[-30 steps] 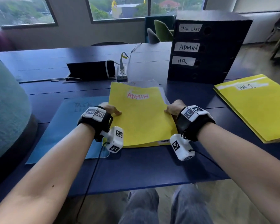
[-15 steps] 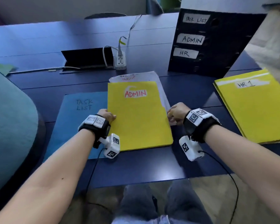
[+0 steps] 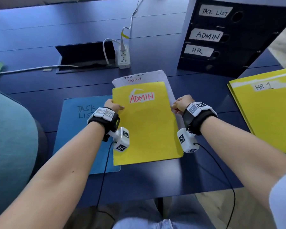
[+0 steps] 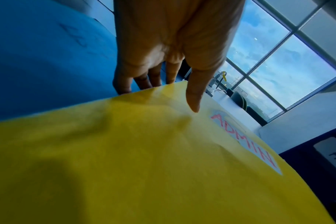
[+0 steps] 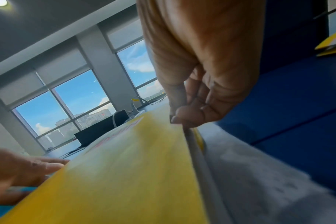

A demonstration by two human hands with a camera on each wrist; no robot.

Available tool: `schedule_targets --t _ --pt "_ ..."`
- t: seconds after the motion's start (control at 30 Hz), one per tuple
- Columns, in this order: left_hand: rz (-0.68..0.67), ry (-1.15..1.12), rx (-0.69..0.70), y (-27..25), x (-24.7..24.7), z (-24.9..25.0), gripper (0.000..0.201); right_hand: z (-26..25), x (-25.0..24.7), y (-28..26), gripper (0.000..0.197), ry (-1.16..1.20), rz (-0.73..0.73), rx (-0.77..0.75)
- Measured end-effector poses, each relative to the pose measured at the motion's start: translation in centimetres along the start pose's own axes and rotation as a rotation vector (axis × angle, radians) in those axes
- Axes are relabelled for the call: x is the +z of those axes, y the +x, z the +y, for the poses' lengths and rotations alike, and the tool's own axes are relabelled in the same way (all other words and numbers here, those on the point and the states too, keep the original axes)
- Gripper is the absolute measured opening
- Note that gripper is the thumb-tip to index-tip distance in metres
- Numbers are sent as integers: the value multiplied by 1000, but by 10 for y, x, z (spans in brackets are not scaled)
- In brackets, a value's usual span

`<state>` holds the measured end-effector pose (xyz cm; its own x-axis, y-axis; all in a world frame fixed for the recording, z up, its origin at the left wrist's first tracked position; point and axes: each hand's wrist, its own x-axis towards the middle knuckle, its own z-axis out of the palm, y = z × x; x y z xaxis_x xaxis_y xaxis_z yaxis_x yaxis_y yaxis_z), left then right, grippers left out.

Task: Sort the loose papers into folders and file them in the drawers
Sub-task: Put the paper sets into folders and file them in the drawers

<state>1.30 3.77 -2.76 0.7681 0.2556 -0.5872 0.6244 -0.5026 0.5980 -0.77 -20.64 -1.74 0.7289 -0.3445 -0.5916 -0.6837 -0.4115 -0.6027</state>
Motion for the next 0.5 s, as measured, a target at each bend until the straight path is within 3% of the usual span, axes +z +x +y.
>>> schedule_targets --t 0.13,0.23,0.3,0.4,0.5 --pt "-25 -186 45 -1 8 -5 74 4 8 9 20 122 -57 39" --pt "-7 -189 26 2 10 -12 77 7 9 6 12 183 -117 51" --pt "12 -156 -26 4 11 -14 76 8 11 10 12 169 -79 62" --pt "76 -76 -98 3 14 -14 72 6 16 13 19 78 88 27" --pt "85 -45 -100 2 16 -16 71 10 25 6 13 -26 79 25"
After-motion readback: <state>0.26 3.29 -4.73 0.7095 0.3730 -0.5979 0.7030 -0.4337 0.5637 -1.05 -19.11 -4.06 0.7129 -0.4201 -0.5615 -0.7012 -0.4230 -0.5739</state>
